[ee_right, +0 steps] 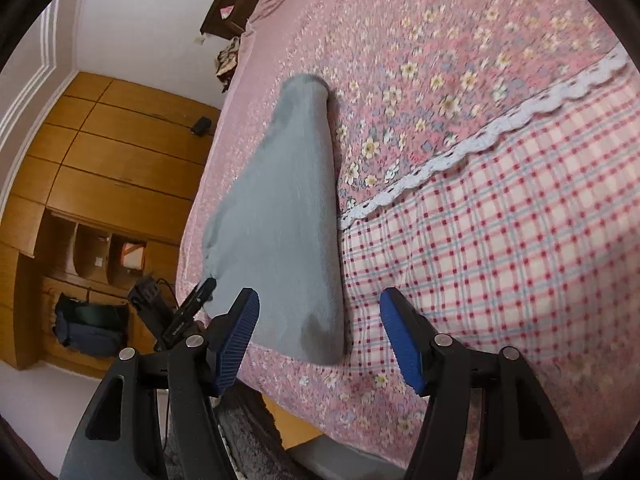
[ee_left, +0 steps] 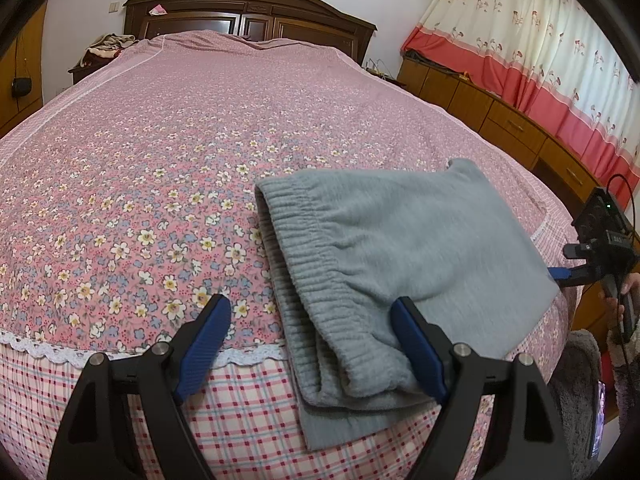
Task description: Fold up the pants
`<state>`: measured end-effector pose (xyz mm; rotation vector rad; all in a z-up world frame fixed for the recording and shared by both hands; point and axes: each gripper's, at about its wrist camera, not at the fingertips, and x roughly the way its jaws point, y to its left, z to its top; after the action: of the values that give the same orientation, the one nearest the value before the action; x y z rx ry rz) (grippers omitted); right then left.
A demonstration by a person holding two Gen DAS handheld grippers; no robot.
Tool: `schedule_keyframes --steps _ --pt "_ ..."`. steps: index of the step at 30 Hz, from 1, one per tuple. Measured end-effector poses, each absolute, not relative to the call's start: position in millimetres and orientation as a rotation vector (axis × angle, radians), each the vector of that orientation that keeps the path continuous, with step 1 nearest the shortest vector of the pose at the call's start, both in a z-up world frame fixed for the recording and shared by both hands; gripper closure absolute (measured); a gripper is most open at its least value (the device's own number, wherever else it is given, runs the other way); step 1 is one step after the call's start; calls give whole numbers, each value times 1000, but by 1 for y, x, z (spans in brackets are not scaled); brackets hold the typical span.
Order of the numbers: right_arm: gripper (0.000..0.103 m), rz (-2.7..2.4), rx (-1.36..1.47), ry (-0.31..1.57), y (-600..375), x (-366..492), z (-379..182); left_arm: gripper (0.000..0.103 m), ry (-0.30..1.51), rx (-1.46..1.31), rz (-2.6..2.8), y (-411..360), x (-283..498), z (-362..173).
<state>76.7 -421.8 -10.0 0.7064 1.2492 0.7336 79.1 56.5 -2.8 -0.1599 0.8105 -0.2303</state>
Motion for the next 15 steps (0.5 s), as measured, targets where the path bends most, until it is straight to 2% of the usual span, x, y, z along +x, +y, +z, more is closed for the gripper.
schedule_keyframes --steps 8,11,12,15 --pt "39 876 654 1292 -378 78 -18 17 812 -160 -231 57 79 -3" --pt "39 872 727 1284 -377 86 -22 17 812 -160 -232 57 79 -3" --pt "42 860 763 1278 -381 86 -23 17 812 -160 -232 57 79 -3" --pt "63 786 827 1265 -392 80 -28 17 812 -160 -236 58 79 -3"
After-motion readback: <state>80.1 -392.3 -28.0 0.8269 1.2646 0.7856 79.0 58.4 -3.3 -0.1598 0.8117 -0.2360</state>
